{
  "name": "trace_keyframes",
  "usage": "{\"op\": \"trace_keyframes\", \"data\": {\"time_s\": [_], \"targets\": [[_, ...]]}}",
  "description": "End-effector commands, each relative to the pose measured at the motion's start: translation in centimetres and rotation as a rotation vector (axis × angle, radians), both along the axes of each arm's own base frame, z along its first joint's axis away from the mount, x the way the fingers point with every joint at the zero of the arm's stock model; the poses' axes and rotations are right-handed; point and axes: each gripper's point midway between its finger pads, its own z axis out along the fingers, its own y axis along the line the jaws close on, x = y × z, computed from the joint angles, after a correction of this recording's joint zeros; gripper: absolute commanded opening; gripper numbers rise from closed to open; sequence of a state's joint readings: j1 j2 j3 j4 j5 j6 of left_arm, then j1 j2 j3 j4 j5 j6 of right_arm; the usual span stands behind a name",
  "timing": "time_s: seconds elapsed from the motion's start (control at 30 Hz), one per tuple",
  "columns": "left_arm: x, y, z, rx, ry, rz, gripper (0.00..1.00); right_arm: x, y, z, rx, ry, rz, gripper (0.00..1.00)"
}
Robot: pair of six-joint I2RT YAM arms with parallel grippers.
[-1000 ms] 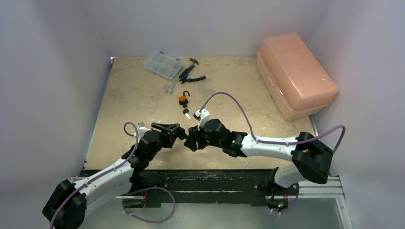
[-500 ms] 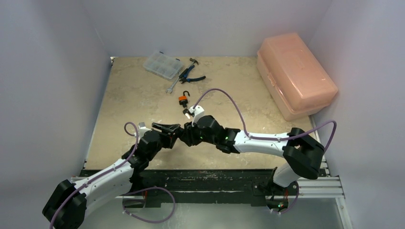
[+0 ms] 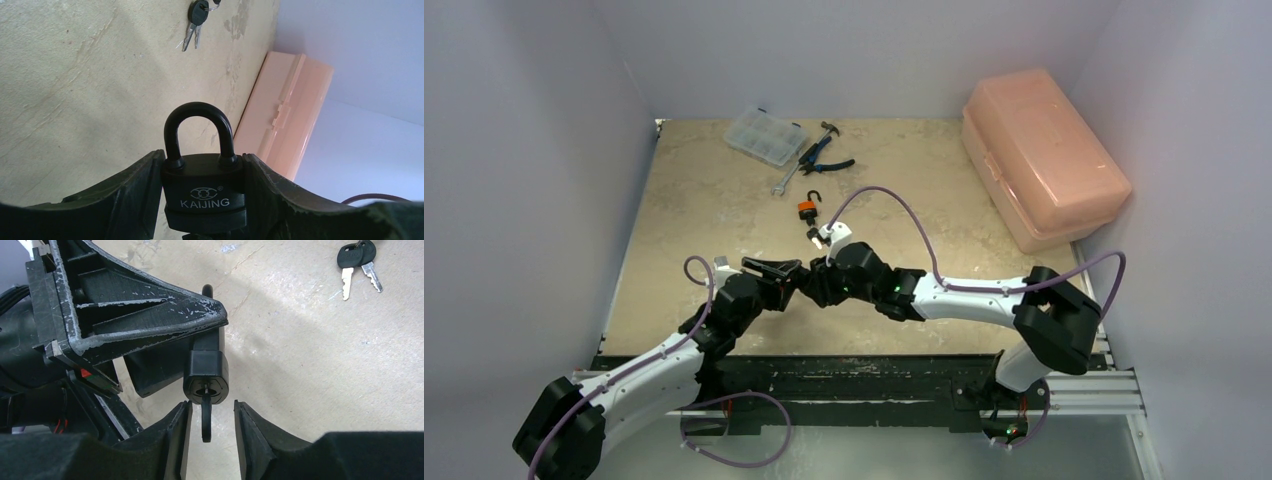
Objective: Unlock with the key
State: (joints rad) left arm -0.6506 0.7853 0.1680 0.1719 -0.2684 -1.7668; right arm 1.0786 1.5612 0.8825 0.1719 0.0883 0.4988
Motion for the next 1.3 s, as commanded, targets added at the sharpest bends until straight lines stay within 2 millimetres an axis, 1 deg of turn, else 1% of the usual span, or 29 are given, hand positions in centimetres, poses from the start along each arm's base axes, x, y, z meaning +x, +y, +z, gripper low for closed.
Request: {"op": "trace_keyframes", "data": {"time_s": [0.0,0.1,0.2,0.3,0.43,0.53,0.63,0.67,0.77,0.8,0.93,1.07,1.17,1.27], "targets": [[1.2,-0.9,5.1,-0.105,-0.144,0.004,0.0,1.0,-0.2,4.0,0.057,-0.062,-0.031,0.41],[1.2,-0.9,5.1,-0.103,-0.145,0.004,0.0,0.9,-0.4,4.3,0.062,-0.062,-0.036,0.36],[1.2,-0.9,5.1,-0.102,-0.145,0.003,0.0,0.8,-0.3,4.2,0.062,-0.055,-0.031,0.29],[1.3,-1.0,5.1,-0.099,-0.143,0.001,0.0,0.7,0.0,3.8,0.065,-0.045,-0.025,0.24],[1.3,-1.0,4.9,-0.095,-0.139,-0.001,0.0,0.6,0.5,3.3,0.063,-0.028,-0.011,0.23],[1.3,-1.0,5.0,-0.097,-0.142,-0.001,0.0,0.6,0.7,2.9,0.056,-0.021,-0.006,0.26],[1.3,-0.9,5.1,-0.095,-0.144,0.0,0.0,0.6,0.8,2.7,0.051,-0.018,-0.005,0.26],[1.2,-0.9,5.0,-0.093,-0.143,0.0,0.0,0.6,0.8,2.6,0.05,-0.018,-0.004,0.23],[1.2,-0.9,5.0,-0.094,-0.143,0.0,0.0,0.6,0.7,2.8,0.056,-0.023,-0.007,0.02],[1.2,-0.9,5.0,-0.093,-0.144,-0.001,0.0,0.7,0.7,2.8,0.056,-0.024,-0.008,0.0],[1.3,-1.0,4.9,-0.084,-0.146,-0.006,0.0,0.8,0.9,2.9,0.069,-0.023,-0.012,0.0],[1.1,-1.2,4.7,-0.089,-0.149,-0.022,0.0,0.9,1.5,3.3,0.117,-0.002,-0.023,0.0],[1.0,-1.6,5.3,-0.109,-0.178,-0.042,0.0,1.1,1.8,3.7,0.209,0.053,0.003,0.0],[0.9,-1.8,5.9,-0.114,-0.209,-0.059,0.0,2.0,1.4,3.9,0.286,0.098,0.037,0.0]]}}
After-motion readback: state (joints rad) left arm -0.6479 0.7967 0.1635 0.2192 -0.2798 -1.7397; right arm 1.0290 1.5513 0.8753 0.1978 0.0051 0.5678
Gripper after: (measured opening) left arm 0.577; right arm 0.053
